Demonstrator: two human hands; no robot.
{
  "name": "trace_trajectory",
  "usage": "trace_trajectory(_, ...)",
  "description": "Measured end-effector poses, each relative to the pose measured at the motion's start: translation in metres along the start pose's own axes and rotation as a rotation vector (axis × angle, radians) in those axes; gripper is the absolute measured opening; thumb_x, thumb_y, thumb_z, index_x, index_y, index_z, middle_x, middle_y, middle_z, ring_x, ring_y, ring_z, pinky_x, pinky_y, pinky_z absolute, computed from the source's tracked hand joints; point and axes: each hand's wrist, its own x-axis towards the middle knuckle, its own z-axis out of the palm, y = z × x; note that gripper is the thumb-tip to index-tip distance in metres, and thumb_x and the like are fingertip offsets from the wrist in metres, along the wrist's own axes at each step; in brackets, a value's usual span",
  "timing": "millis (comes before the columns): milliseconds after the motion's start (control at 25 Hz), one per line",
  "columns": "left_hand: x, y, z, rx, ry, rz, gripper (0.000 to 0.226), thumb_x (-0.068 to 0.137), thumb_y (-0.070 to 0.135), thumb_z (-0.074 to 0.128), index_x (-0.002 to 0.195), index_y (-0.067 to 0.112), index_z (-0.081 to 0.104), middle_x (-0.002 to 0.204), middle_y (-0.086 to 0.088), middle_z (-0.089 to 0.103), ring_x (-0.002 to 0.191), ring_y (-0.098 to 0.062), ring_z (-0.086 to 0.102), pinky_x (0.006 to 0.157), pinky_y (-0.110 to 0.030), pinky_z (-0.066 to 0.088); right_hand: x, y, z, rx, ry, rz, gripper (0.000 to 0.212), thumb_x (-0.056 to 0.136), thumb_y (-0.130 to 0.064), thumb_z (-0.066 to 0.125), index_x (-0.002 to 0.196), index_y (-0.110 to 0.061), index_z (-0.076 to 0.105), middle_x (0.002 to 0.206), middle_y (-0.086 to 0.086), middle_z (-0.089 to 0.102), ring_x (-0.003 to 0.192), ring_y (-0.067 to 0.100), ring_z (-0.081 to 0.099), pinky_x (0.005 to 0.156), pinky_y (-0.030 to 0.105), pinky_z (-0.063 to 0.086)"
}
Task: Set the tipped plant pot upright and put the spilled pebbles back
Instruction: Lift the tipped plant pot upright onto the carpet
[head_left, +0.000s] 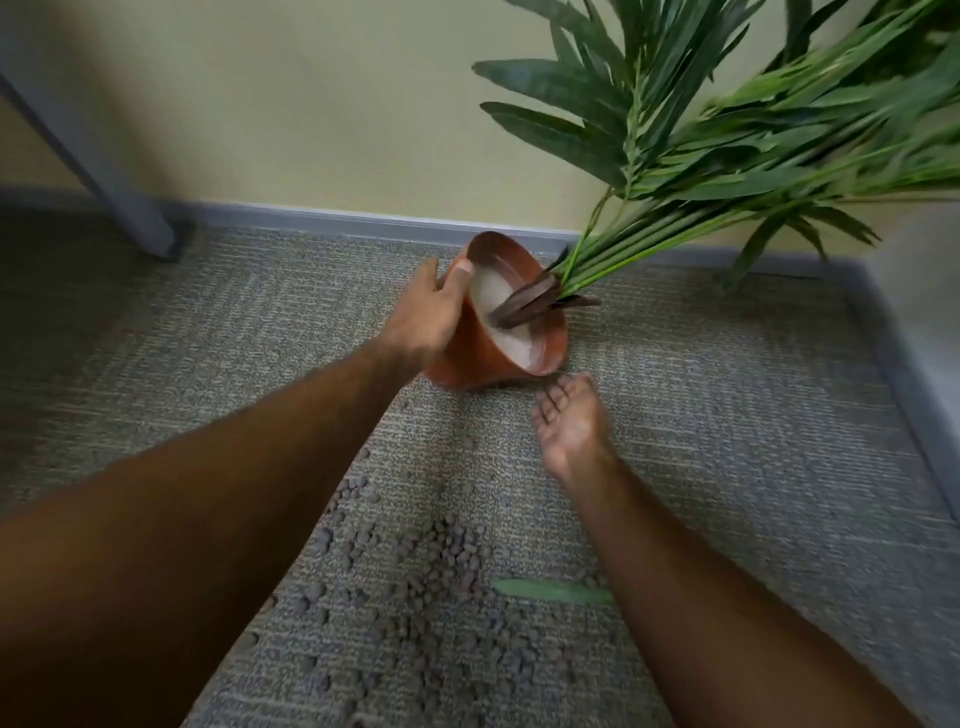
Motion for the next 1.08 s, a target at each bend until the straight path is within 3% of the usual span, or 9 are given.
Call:
trace_trajectory(40,0.005,0.0,0.002,0.018,0.015,0.014,0.064,0.104,0.056,0.038,0.146,0.008,0.043,0.137,-0.007,0.058,0.122,-0.021,0.057,0.1,-0.039,0.046,0.009,-0.001,0.002,0.053,0.005,0.003,0.063,0.11,-0.047,0.023,0.159,-0.008,0.025,0.145,0.008,0.052,0.134,0.021,0.049,0.118,0.036,0.031)
trace_trajectory(120,0.012,0.003,0.004,0.096,0.011,0.024,0.057,0.106,0.055,0.035,0.134,0.008,0.051,0.113,-0.002,0.059,0.096,-0.012,0.056,0.079,-0.033,0.044,0.022,-0.006,0.009,0.094,0.011,0.017,0.062,0.109,-0.049,0.022,0.157,-0.011,0.031,0.153,0.009,0.047,0.143,0.024,0.042,0.121,0.038,0.028)
trace_trajectory(320,0.03,0.006,0.0,0.215,-0.059,0.008,0.058,0.104,0.051,0.028,0.122,0.007,0.061,0.117,-0.012,0.067,0.109,-0.029,0.062,0.096,-0.042,0.048,0.039,-0.012,0.026,0.118,0.017,0.01,0.052,0.108,-0.047,0.031,0.138,-0.014,0.059,0.133,0.009,0.066,0.125,0.024,0.059,0.114,0.039,0.04)
trace_trajectory(520,0.034,0.005,0.003,0.3,-0.008,0.058,0.045,0.11,0.034,0.028,0.1,0.006,0.061,0.093,-0.009,0.063,0.084,-0.022,0.058,0.07,-0.03,0.04,0.042,-0.01,0.03,0.077,0.093,-0.035,0.034,0.107,-0.025,0.042,0.132,-0.013,0.061,0.124,0.011,0.071,0.116,0.028,0.067,0.107,0.049,0.049)
trace_trajectory(800,0.024,-0.01,-0.004,0.212,0.09,0.071,0.046,0.111,0.03,0.026,0.114,0.001,0.06,0.11,-0.02,0.065,0.102,-0.032,0.062,0.09,-0.04,0.052,0.026,-0.014,0.031,0.02,0.089,-0.082,0.037,0.105,-0.004,0.036,0.117,-0.013,0.069,0.104,0.008,0.078,0.098,0.023,0.075,0.093,0.036,0.059)
trace_trajectory(960,0.019,-0.016,-0.002,0.155,0.108,0.076,0.041,0.112,0.028,0.028,0.092,0.008,0.058,0.085,-0.004,0.059,0.077,-0.015,0.055,0.064,-0.029,0.042,0.013,-0.016,0.024,-0.044,0.15,-0.116,0.037,0.104,-0.003,0.035,0.114,-0.015,0.069,0.1,0.005,0.078,0.092,0.019,0.075,0.076,0.028,0.059)
trace_trajectory(1080,0.018,-0.017,0.011,0.096,0.119,0.079,0.039,0.111,0.028,0.03,0.096,0.008,0.06,0.09,-0.009,0.061,0.08,-0.018,0.056,0.071,-0.031,0.044,0.012,-0.027,0.01,-0.094,0.18,-0.171,0.036,0.102,-0.001,0.039,0.116,-0.014,0.07,0.099,0.004,0.078,0.093,0.019,0.075,0.081,0.031,0.06)
